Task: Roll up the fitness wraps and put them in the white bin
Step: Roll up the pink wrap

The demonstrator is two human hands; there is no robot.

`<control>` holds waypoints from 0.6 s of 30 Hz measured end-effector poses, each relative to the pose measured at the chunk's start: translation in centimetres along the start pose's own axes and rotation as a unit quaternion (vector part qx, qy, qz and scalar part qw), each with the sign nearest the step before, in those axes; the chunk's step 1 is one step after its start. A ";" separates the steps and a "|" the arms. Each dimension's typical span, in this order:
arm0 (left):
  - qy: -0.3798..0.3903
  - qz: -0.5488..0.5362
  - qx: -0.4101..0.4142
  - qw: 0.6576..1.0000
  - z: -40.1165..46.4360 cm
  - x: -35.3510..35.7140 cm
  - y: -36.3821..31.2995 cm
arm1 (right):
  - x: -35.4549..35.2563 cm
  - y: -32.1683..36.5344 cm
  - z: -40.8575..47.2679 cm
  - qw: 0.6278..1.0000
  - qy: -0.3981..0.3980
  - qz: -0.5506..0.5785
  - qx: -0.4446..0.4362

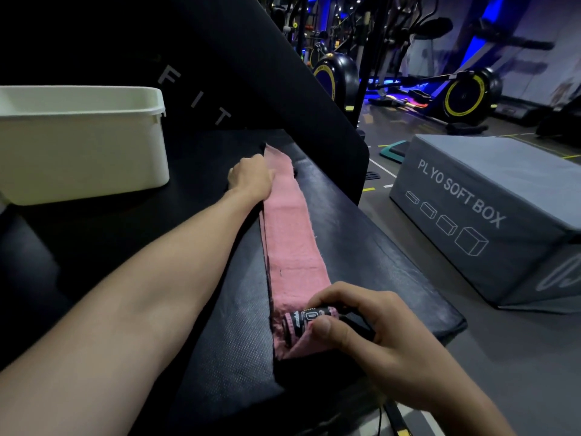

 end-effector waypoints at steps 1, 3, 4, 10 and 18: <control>0.024 -0.038 -0.021 0.999 0.0 -0.2 0.2 | 0.0 0.0 0.0 1.000 0.002 0.003 0.002; 0.069 -0.100 -0.042 0.992 -0.4 -1.4 0.6 | 0.0 0.1 -0.1 1.000 0.000 0.009 0.003; 0.081 -0.108 -0.042 0.990 -0.8 -2.2 0.7 | 0.0 0.2 -0.2 1.000 -0.002 0.007 0.002; 0.072 -0.083 -0.039 0.993 -4.7 -6.2 2.4 | 0.2 0.6 -0.3 1.000 -0.017 -0.013 -0.004; 0.088 -0.053 -0.045 0.994 -7.9 -4.8 1.0 | 0.4 1.2 -0.7 0.999 -0.030 -0.042 -0.013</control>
Point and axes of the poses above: each hand's wrist, its own z-axis towards the middle knuckle, its own x-axis out of the palm, y = z × x, the point moved 5 cm from there along z, towards the middle knuckle, and after that the axes turned 14 degrees about -y, right-handed, at the moved point
